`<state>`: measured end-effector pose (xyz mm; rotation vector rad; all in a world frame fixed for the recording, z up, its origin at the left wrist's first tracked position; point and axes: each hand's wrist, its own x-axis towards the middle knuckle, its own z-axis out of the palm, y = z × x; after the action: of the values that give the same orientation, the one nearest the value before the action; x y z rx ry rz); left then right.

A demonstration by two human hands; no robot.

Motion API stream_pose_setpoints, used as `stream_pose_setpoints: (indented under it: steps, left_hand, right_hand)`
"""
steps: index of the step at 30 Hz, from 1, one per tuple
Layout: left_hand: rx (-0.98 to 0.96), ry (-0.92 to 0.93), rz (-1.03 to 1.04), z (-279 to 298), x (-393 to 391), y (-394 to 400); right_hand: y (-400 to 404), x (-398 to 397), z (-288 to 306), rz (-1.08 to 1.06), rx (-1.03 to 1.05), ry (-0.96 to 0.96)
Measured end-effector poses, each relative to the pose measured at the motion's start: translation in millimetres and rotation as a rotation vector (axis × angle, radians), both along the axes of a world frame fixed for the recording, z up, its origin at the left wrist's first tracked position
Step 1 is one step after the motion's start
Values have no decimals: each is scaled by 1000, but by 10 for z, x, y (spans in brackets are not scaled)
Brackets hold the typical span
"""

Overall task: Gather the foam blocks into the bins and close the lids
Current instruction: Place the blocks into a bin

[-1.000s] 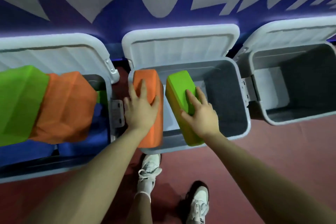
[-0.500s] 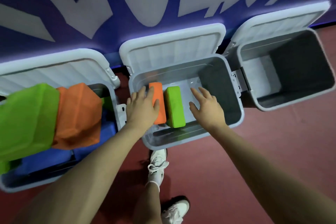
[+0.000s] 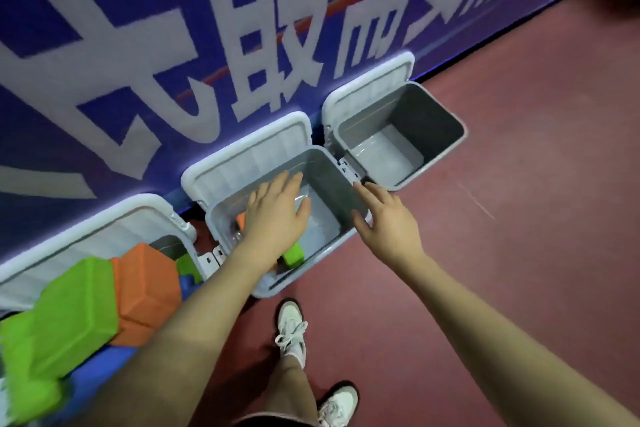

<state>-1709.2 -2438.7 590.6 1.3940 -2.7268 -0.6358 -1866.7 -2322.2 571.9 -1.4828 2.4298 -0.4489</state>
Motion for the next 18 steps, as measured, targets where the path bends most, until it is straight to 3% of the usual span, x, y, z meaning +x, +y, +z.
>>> stream_pose_setpoints:
  steps: [8, 18]
  left_hand:
    - [-37, 27, -520, 720, -991, 1137]
    - [-22, 14, -1175, 779, -1805, 2707]
  right_hand:
    - [1662, -321, 608, -433, -56, 83]
    - [3418, 90, 693, -1080, 18, 171]
